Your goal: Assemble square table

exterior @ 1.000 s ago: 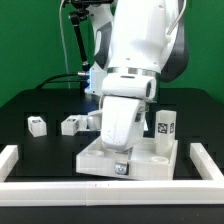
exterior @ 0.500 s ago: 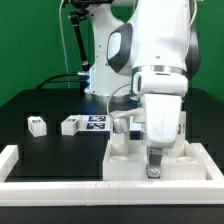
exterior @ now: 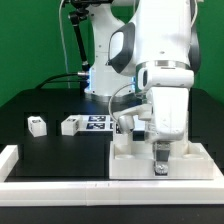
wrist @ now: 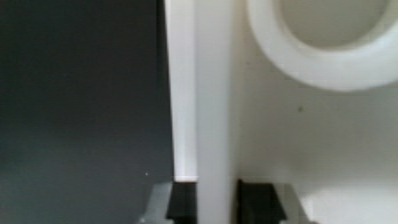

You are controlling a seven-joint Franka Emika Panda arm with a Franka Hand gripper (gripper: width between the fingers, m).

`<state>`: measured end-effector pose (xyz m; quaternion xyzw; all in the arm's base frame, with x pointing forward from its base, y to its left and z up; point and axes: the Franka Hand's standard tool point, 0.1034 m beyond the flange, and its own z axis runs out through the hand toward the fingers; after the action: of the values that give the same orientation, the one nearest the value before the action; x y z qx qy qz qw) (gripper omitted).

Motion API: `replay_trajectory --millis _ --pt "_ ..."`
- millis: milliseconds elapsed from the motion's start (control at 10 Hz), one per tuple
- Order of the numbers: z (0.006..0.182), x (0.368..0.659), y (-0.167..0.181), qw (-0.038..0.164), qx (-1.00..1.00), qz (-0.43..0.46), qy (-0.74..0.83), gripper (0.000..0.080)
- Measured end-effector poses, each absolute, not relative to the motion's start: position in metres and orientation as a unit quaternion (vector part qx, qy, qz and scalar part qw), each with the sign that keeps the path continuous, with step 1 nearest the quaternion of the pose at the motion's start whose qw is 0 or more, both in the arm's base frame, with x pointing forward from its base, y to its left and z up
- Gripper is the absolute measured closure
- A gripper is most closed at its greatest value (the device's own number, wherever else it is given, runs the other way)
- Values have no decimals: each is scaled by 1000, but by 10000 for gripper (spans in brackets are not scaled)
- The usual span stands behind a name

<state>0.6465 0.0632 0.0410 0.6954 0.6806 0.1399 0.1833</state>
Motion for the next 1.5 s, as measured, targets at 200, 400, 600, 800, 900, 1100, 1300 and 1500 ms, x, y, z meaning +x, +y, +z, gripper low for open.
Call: replay_trajectory --millis 200,400,600,800,900,1100,1300,1500 --pt "42 653 61 185 696 136 680 715" --pt "44 654 60 186 697 137 678 715" --pt "45 655 59 187 697 140 678 495" --pt "49 658 60 191 696 148 676 311" --pt "51 659 60 193 695 151 676 204" --pt "52 660 60 193 696 153 674 160" --pt "51 658 68 190 704 157 666 153" --pt "40 645 74 182 709 151 664 150"
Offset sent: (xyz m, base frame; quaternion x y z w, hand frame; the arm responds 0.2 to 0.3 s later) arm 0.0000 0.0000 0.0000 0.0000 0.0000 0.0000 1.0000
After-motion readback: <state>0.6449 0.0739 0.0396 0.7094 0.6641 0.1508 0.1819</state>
